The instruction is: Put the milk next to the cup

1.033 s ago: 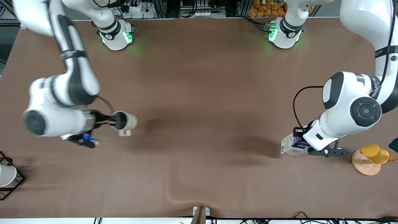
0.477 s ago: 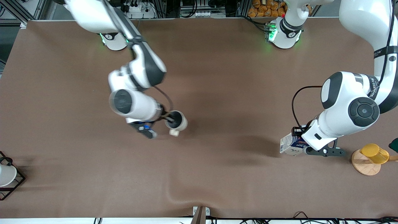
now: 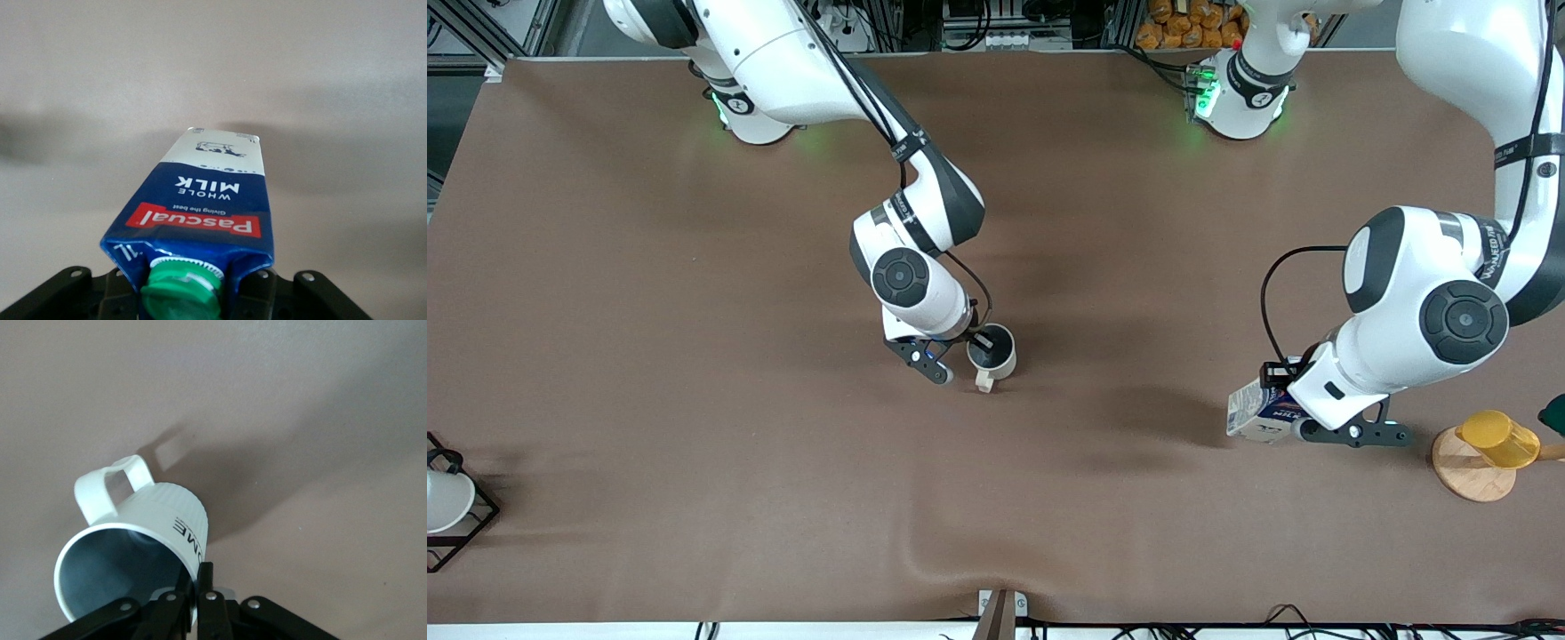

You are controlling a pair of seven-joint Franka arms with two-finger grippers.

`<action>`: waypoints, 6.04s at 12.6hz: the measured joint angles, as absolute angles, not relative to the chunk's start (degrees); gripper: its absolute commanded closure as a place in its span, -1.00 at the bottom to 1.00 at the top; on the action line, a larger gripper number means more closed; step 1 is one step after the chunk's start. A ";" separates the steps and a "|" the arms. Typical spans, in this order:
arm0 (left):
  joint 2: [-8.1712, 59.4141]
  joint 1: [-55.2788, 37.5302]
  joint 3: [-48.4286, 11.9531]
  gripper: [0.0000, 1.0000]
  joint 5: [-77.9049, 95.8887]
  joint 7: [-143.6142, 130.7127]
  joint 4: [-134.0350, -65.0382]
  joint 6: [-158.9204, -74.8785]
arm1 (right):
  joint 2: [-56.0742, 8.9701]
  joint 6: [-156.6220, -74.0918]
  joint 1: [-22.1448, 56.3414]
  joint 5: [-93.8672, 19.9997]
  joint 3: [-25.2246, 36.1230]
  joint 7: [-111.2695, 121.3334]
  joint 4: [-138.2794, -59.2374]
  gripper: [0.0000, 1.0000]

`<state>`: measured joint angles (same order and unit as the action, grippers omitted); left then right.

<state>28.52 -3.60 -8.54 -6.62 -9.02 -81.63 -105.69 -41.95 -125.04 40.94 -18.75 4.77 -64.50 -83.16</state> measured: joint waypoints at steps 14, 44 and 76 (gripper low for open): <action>27.95 -19.91 -19.63 1.00 -5.19 -46.96 -81.31 -92.48 | -33.99 -85.78 9.48 -12.46 7.02 -12.59 -68.42 -1.00; 41.49 -38.72 -12.62 -1.00 -1.60 -57.48 -74.75 -108.85 | 1.26 -89.47 -0.19 -3.10 4.56 2.39 -93.39 -1.00; -1.73 -5.98 1.05 -1.00 -1.40 4.73 -84.43 -81.39 | 1.07 -90.53 -0.13 -1.23 4.60 2.41 -93.12 -1.00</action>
